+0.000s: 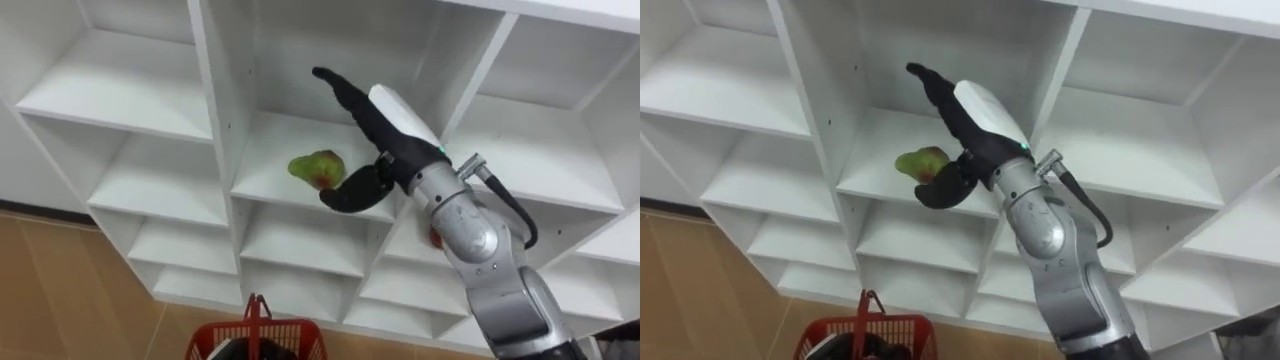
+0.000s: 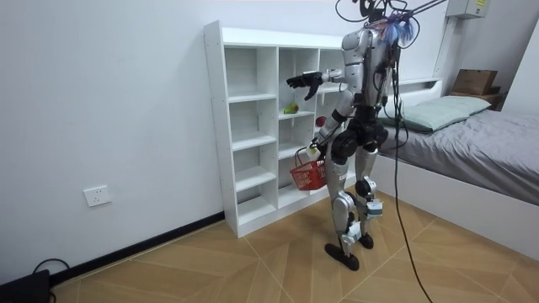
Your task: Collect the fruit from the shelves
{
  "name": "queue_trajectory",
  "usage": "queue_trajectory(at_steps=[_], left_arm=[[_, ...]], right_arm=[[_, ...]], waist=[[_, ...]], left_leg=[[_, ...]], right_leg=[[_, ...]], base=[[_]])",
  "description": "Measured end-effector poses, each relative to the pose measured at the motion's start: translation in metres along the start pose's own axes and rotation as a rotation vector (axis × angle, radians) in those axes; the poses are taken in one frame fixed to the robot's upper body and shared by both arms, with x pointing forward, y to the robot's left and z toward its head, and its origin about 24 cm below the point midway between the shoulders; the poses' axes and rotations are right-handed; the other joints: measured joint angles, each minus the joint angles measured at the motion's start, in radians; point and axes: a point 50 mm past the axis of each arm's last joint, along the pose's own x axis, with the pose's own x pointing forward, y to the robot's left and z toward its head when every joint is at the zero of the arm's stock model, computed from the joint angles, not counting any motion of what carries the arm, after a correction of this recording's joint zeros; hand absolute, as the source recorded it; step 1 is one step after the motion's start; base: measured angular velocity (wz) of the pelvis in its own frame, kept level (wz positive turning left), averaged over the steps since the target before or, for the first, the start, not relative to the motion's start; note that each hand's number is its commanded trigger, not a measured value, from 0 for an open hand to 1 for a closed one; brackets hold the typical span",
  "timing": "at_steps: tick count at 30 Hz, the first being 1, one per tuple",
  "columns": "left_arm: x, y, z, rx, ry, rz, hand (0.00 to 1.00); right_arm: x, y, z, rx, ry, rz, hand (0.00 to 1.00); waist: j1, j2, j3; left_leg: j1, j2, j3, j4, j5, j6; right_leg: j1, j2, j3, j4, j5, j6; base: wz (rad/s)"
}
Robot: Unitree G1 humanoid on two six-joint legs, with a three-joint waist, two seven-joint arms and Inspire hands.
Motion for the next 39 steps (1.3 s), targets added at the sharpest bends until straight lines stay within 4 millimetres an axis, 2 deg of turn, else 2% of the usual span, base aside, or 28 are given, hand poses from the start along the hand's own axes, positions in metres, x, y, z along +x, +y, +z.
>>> queue_trajectory(at_steps=[5,8,10,14,19,24,25,26,39], left_arm=[[0.002,0.003,0.005,0.003,-0.005,0.007,1.0],[0.003,0.006,0.008,-0.002,-0.011,0.014,1.0],[0.004,0.006,0.009,0.0,-0.012,0.015,1.0],[0.006,0.008,0.014,0.008,-0.015,0.016,1.0],[0.006,0.011,0.016,0.011,-0.019,0.021,1.0],[0.007,0.013,0.019,0.019,-0.026,0.025,1.0],[0.007,0.013,0.021,0.023,-0.029,0.023,1.0],[0.008,0.014,0.023,0.032,-0.032,0.021,1.0],[0.009,0.016,0.029,0.074,-0.037,0.004,1.0]], right_arm=[[0.022,-0.005,-0.014,-0.036,0.069,-0.085,0.0],[0.041,-0.012,-0.023,-0.073,0.126,-0.121,0.0],[0.049,-0.017,-0.025,-0.085,0.145,-0.145,0.0],[0.062,-0.03,-0.023,-0.075,0.147,-0.209,0.0],[0.064,-0.037,-0.037,-0.084,0.195,-0.224,0.0],[0.063,-0.037,-0.041,-0.103,0.177,-0.24,0.0],[0.065,-0.038,-0.043,-0.109,0.18,-0.244,0.0],[0.066,-0.039,-0.044,-0.114,0.18,-0.247,0.0],[0.068,-0.051,-0.057,-0.127,0.252,-0.25,0.0]], waist=[[0.02,-0.012,0.0006],[0.028,-0.019,0.0045],[0.028,-0.021,0.0049],[0.03,-0.029,0.0058],[0.046,-0.031,0.0066],[0.052,-0.038,0.0136],[0.052,-0.04,0.0163],[0.052,-0.041,0.0233],[0.076,-0.045,0.024]], left_leg=[[-0.05,-0.003,-0.022,0.019,0.007,0.001],[-0.073,-0.007,-0.035,0.018,0.015,0.001],[-0.087,-0.015,-0.049,0.018,0.019,0.001],[-0.13,-0.016,-0.069,0.019,0.028,-0.001],[-0.144,-0.015,-0.08,0.02,0.028,-0.001],[-0.16,-0.015,-0.08,0.025,0.028,-0.001],[-0.171,-0.015,-0.08,0.033,0.028,-0.001],[-0.177,-0.015,-0.08,0.039,0.028,-0.001],[-0.225,-0.019,-0.08,0.049,0.048,0.0]], right_leg=[[-0.038,-0.006,-0.023,0.0,0.0,0.0],[-0.058,-0.011,-0.031,-0.002,0.0,0.0],[-0.068,-0.012,-0.045,-0.003,0.0,0.0],[-0.102,-0.017,-0.064,-0.002,0.0,-0.001],[-0.111,-0.019,-0.079,-0.002,0.0,-0.001],[-0.125,-0.021,-0.08,-0.003,0.0,-0.001],[-0.132,-0.022,-0.08,-0.002,0.001,-0.002],[-0.135,-0.022,-0.081,-0.002,0.003,-0.004],[-0.186,-0.032,-0.085,0.017,0.016,-0.012]], base=[[0.12],[0.13],[0.21],[0.14],[0.07],[0.0],[0.0],[0.0],[0.0]])
